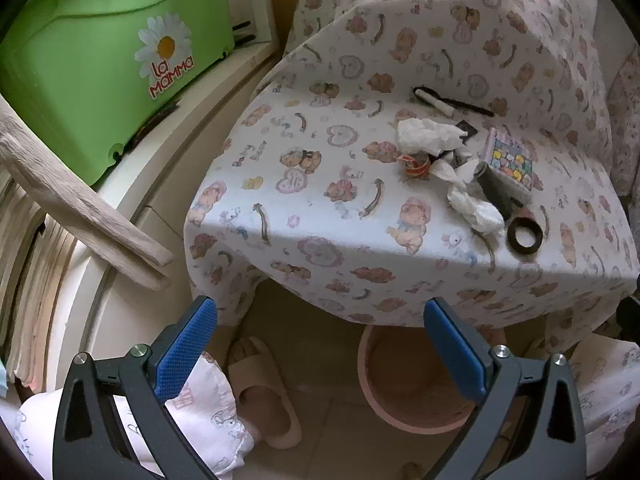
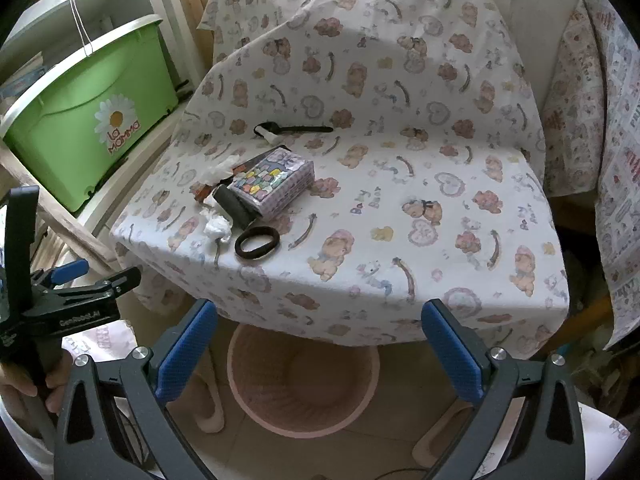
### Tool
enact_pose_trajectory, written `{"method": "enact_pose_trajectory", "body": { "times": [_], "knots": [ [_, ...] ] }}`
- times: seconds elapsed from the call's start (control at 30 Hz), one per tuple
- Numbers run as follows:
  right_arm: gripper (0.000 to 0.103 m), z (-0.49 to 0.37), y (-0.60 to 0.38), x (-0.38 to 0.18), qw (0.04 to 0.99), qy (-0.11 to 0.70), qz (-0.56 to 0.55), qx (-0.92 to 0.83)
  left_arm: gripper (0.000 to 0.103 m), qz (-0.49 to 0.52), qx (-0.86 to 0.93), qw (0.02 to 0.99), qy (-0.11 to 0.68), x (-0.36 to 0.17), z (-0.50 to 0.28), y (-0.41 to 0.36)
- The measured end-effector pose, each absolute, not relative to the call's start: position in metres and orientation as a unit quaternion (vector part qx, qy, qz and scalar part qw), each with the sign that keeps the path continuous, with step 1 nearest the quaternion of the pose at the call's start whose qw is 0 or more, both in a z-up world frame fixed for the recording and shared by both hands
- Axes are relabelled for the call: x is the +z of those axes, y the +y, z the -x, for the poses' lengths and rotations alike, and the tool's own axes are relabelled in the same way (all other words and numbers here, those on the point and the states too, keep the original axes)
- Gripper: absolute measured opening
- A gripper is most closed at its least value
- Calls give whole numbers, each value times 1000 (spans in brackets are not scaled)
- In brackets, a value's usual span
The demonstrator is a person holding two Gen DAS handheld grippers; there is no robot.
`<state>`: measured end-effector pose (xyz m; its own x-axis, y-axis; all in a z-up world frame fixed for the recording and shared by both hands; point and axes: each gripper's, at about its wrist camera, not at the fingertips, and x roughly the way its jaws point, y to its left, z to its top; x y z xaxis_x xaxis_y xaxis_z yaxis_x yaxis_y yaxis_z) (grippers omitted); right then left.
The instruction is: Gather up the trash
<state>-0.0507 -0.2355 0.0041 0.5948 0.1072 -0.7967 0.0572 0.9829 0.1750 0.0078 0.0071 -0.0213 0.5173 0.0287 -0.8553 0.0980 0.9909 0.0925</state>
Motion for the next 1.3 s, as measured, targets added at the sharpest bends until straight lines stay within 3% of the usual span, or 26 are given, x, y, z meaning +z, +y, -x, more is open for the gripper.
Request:
{"method": "enact_pose_trajectory", "body": {
  "times": [1.3],
  "knots": [
    [103,43,-240,0,888,450,-94,-5,102,-74,-22,869,490,-21,-9,1]
  ]
}}
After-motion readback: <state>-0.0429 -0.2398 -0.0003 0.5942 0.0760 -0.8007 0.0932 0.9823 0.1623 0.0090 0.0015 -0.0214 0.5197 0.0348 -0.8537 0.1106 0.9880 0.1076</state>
